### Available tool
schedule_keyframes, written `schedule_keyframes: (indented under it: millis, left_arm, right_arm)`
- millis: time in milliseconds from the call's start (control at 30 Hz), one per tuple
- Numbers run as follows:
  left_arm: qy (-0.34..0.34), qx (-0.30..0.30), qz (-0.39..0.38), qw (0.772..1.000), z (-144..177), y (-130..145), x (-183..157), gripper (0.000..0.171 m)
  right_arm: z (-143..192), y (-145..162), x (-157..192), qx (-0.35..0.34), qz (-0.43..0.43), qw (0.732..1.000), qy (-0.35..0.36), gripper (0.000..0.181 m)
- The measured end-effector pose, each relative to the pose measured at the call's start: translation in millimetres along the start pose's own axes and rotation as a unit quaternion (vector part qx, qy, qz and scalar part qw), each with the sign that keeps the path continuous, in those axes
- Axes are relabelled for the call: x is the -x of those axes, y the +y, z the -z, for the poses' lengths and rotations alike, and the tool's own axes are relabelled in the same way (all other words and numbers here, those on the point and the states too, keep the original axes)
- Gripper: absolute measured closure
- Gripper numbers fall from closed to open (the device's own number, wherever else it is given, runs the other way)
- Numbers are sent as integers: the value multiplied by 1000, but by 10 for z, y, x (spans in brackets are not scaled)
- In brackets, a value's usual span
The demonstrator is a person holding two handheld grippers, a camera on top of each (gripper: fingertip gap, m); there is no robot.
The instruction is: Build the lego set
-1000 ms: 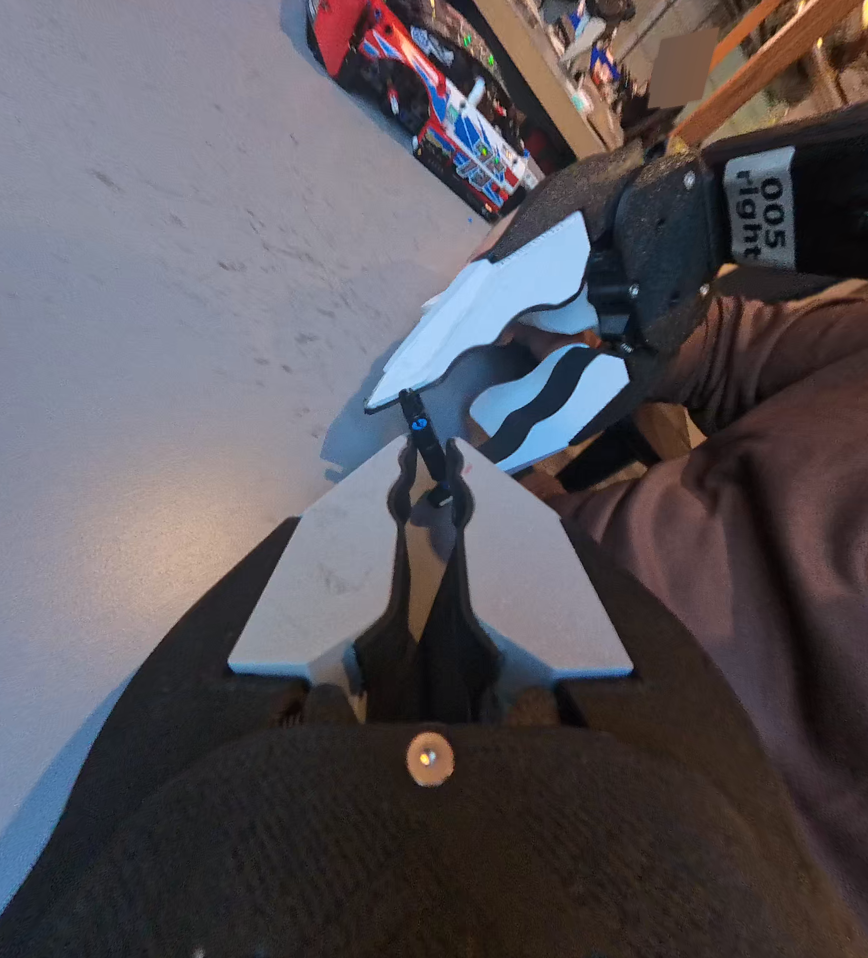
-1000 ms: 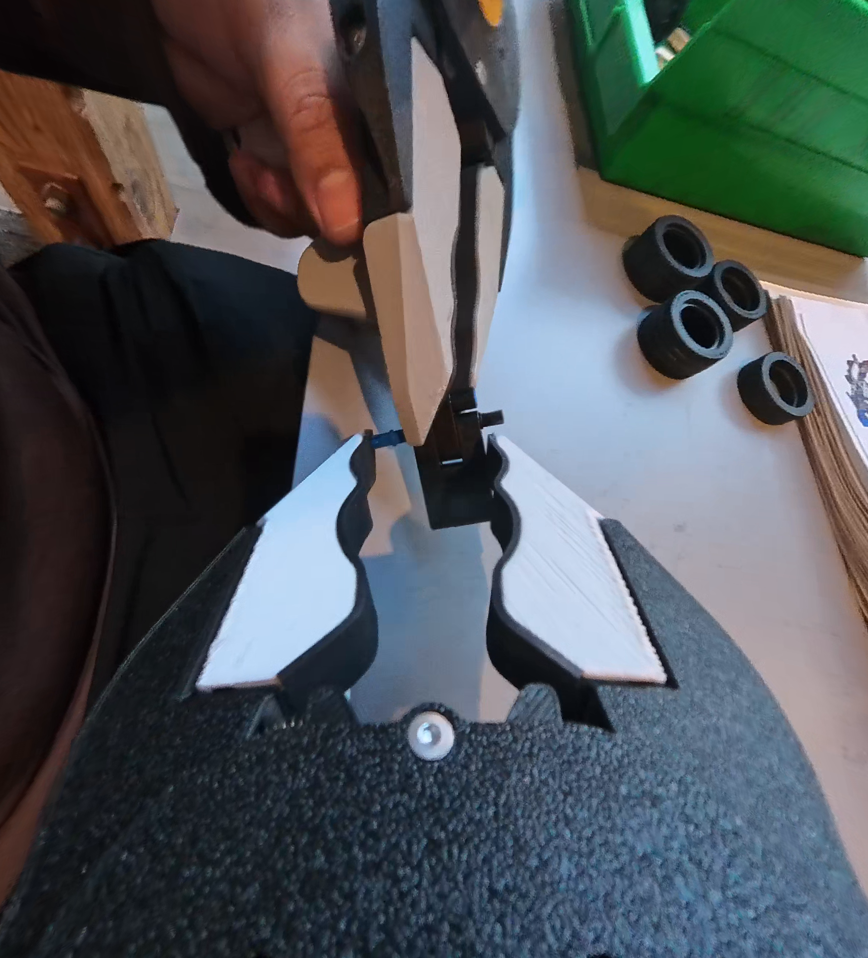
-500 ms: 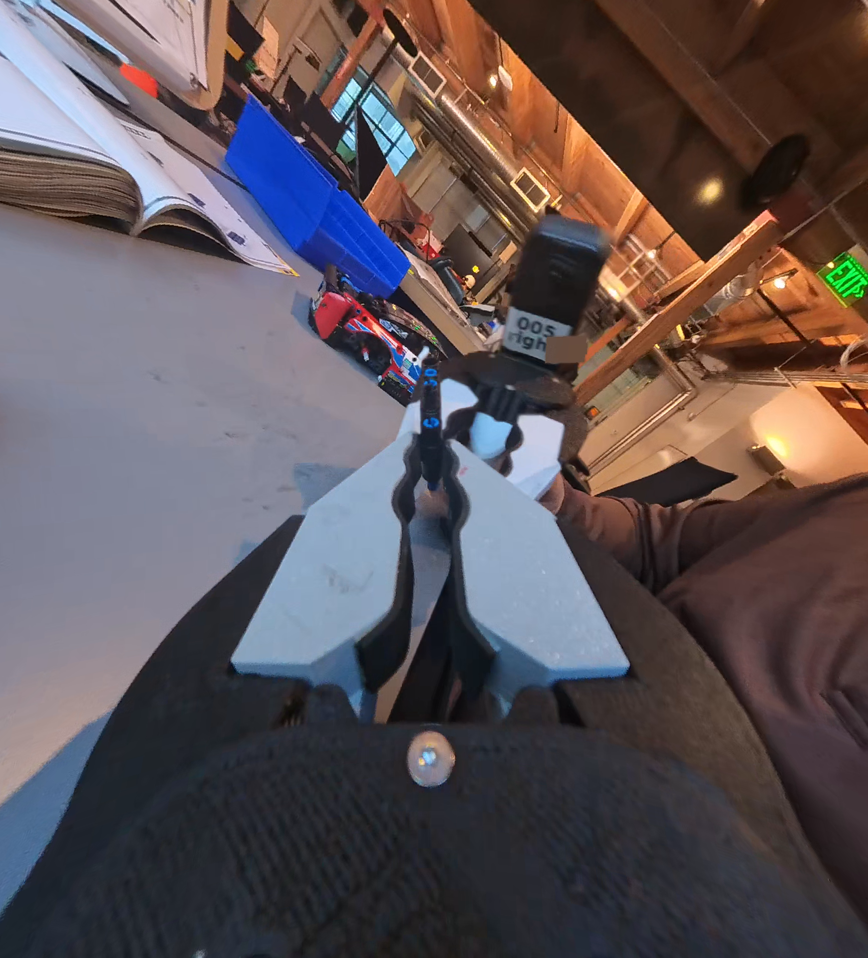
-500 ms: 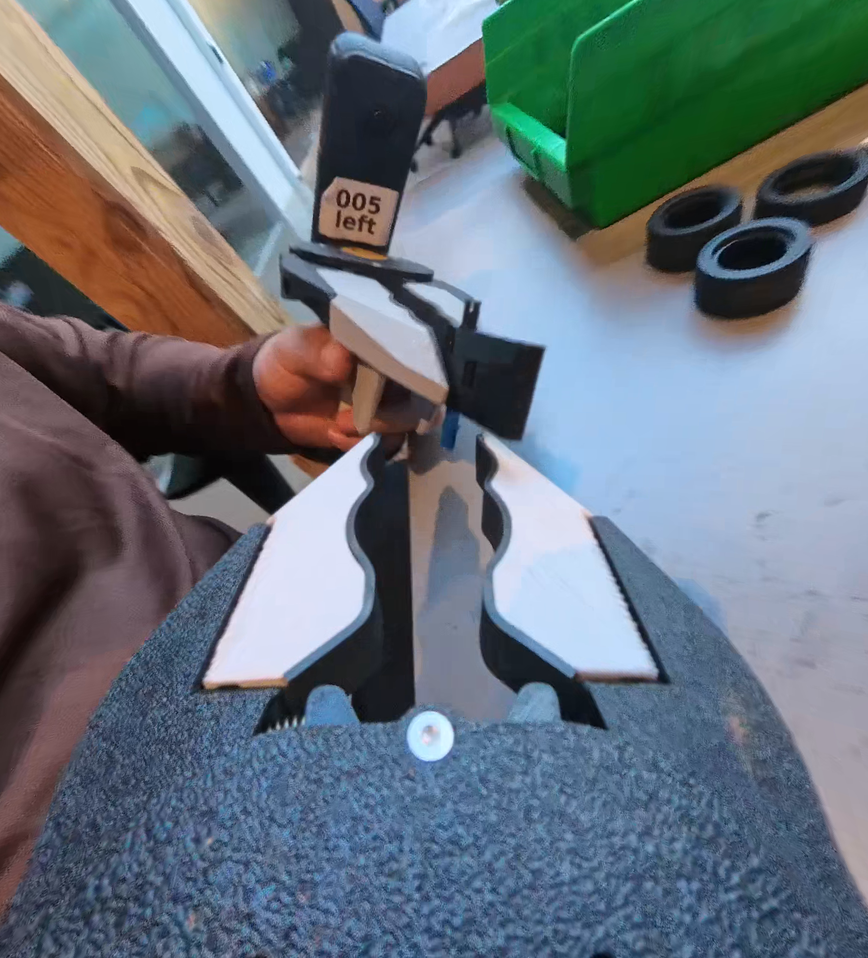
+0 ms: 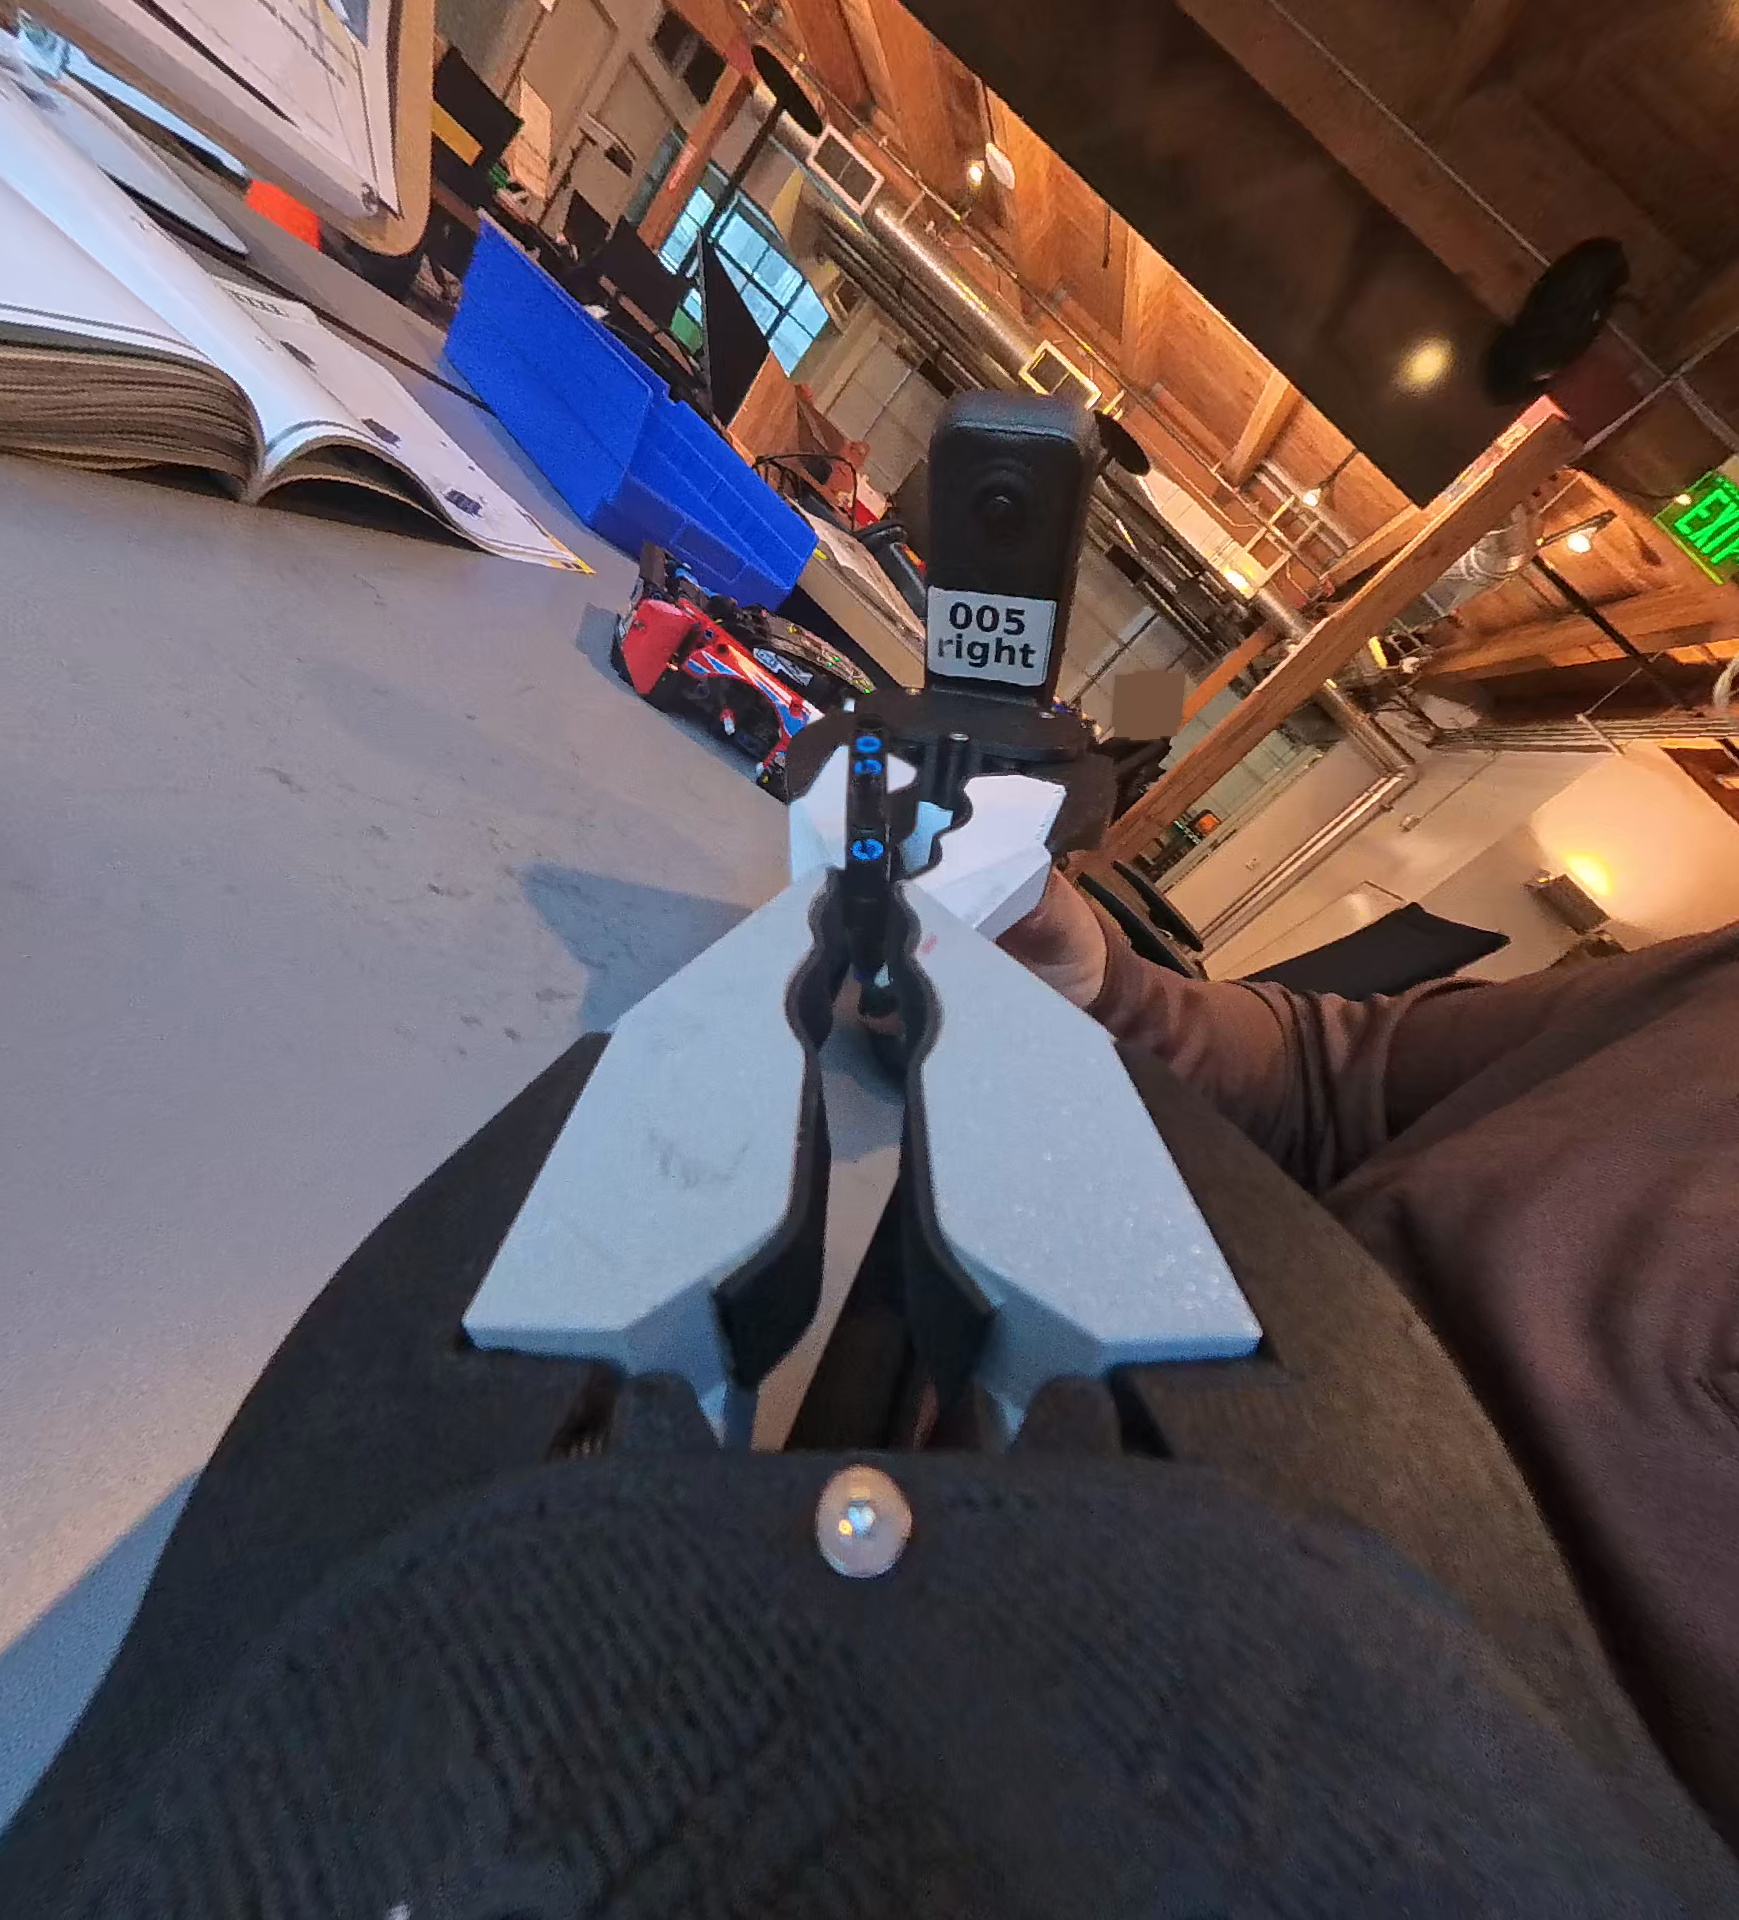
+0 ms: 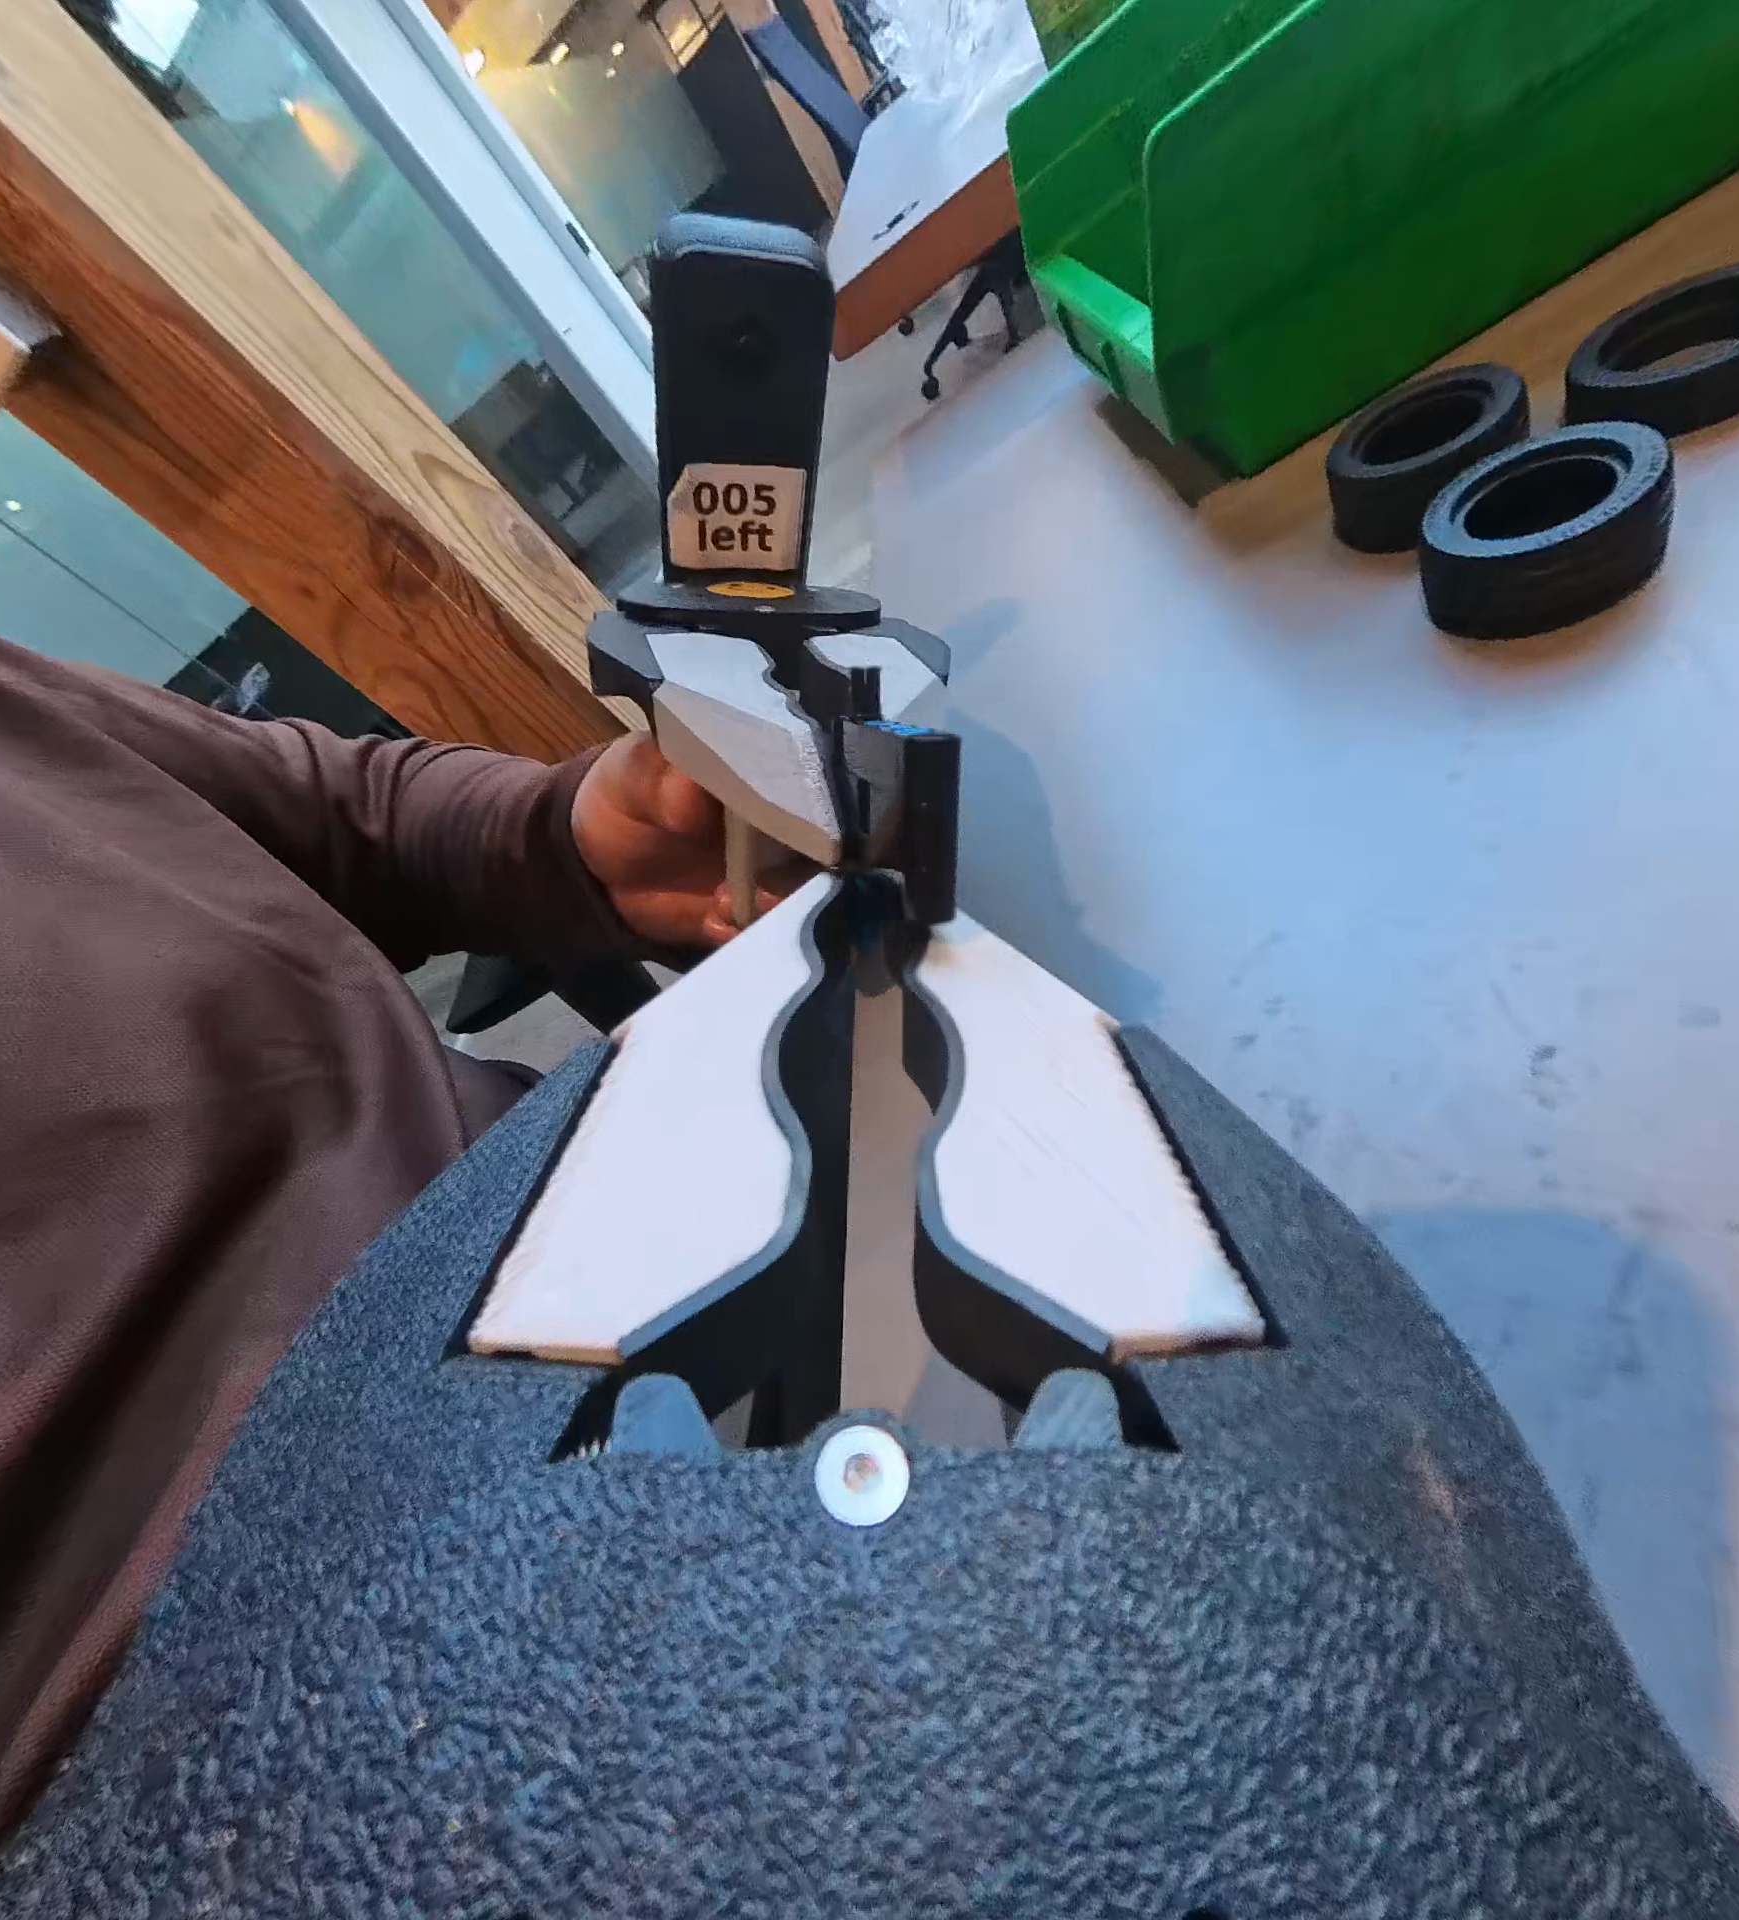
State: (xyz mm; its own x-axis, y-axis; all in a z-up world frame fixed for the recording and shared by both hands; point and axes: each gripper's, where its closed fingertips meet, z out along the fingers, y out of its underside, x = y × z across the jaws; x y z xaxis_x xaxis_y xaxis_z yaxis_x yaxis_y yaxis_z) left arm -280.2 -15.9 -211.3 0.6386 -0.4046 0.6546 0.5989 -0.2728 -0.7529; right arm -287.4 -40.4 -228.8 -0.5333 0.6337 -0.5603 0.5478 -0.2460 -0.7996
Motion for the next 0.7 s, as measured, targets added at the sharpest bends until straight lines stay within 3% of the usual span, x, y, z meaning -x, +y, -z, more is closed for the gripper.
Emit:
schedule_keyframes:
  millis: [100, 267, 333, 400, 433, 500, 567, 700]
  left_arm:
    - [-2, -2, -5, 1000, 20, -21, 3, 167]
    - [-96, 50, -94, 990, 29, 61, 159, 167]
    - [-116, -40, -153, 981, 172, -367, 81, 166]
    - [-157, -56, -202, 965, 374, -756, 115, 166]
    - [-155, -44, -195, 967, 390, -821, 138, 166]
    - [-111, 36, -113, 987, 258, -618, 233, 166]
    - [-101, 89, -46, 990, 150, -344, 396, 166]
    - [-146, 151, -29, 977, 121, 7, 621, 167]
  right_arm:
    - [-22, -18, 3, 6, 0, 1000, -12, 179]
    - [-64, 153, -183, 89, 42, 994, 36, 178]
    - [-69, 523, -398, 200, 88, 970, 107, 178]
    - [-87, 517, -351, 198, 128, 965, 114, 177]
    - [-87, 467, -323, 182, 126, 969, 107, 177]
    - [-51, 387, -357, 160, 101, 976, 105, 177]
    - [13, 365, -448, 158, 105, 974, 126, 176]
    - [163, 444, -492, 176, 132, 964, 150, 176]
